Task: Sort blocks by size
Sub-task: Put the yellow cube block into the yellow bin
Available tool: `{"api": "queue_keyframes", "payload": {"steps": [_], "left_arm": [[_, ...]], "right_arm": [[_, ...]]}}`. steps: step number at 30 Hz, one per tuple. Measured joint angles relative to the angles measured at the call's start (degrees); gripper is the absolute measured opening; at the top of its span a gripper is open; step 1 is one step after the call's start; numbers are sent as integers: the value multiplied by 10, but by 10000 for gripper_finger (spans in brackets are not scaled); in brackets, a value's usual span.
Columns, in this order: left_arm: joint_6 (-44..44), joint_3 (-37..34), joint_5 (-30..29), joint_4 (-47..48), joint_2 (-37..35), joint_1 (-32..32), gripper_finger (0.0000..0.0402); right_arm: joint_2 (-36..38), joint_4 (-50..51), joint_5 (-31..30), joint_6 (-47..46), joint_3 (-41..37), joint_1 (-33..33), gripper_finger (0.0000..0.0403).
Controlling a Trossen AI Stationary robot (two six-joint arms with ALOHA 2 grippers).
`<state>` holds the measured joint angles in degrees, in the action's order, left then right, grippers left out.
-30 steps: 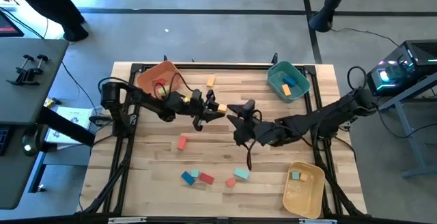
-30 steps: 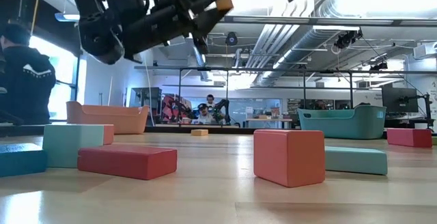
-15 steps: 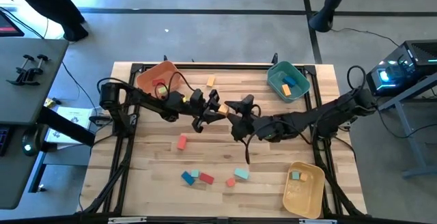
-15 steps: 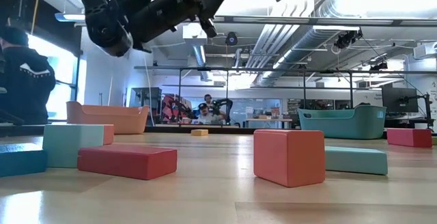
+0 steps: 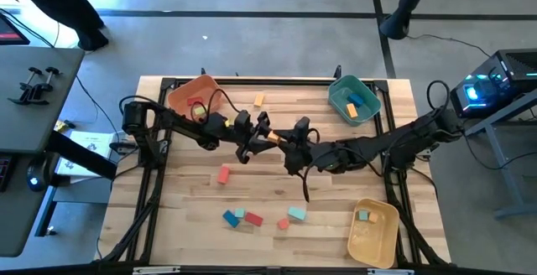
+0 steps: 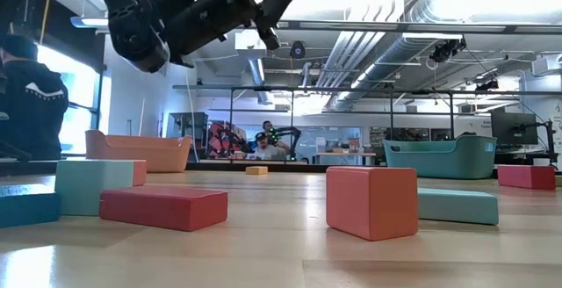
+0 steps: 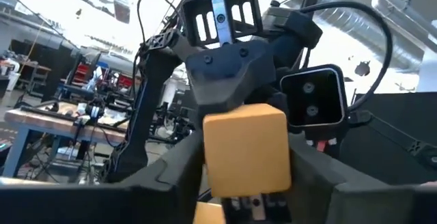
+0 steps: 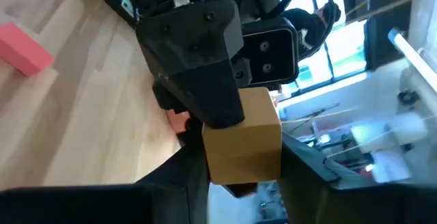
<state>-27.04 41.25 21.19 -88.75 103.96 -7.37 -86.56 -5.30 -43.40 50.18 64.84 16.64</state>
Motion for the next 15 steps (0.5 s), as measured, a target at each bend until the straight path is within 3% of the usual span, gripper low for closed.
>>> {"api": "queue_keyframes", "payload": {"steps": [8,12,15], "left_arm": [[-7,-4,5,13,0,-16,230],[-3,-10,3,13,0,-22,233],[-1,-11,5,13,0,-21,233]], "right_arm": [[14,138,-31,-196,0,48,131],[55,274,-12,-418,0,87,131],[93,391,69,-629,0,116,131]]}}
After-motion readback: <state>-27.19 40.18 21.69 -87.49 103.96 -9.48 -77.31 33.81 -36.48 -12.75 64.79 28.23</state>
